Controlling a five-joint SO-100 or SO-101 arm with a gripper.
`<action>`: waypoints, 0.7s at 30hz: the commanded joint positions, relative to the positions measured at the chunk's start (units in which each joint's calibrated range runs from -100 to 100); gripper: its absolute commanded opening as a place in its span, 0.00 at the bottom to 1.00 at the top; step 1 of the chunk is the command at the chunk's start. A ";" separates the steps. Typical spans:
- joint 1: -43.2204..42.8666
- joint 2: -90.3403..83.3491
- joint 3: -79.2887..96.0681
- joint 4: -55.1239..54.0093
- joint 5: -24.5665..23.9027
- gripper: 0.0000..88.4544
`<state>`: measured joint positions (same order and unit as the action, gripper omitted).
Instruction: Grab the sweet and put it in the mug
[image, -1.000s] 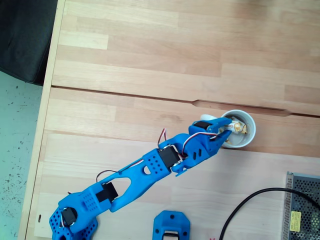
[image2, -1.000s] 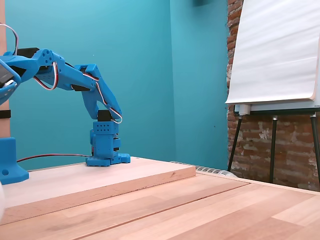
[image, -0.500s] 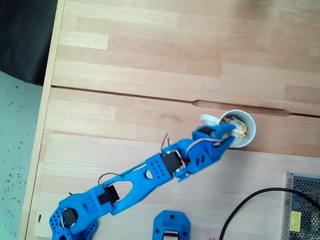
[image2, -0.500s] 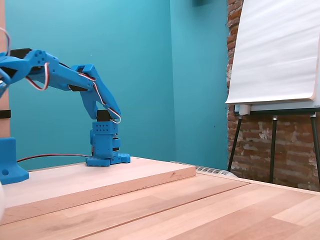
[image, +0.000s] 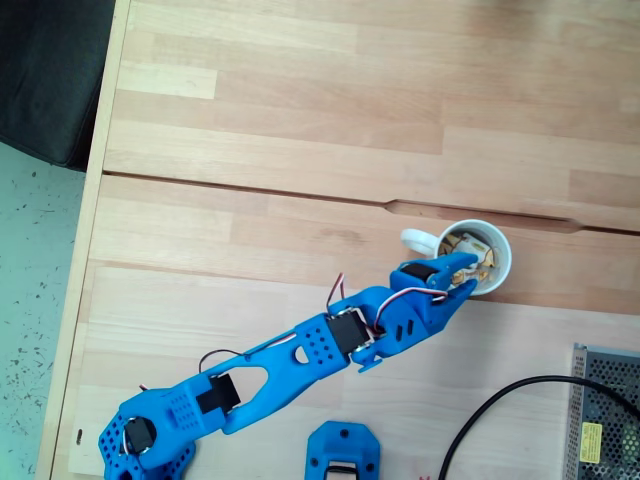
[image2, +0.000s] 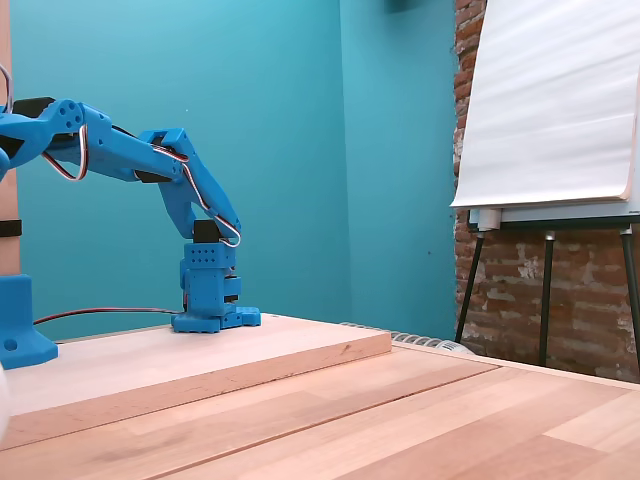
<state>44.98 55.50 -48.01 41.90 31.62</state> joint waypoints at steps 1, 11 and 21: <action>0.34 -3.52 -3.64 -0.37 -0.24 0.15; -1.26 -24.60 21.96 -0.29 -0.39 0.03; -9.32 -49.47 59.33 -0.37 -0.39 0.04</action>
<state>38.55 16.17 3.45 41.90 31.23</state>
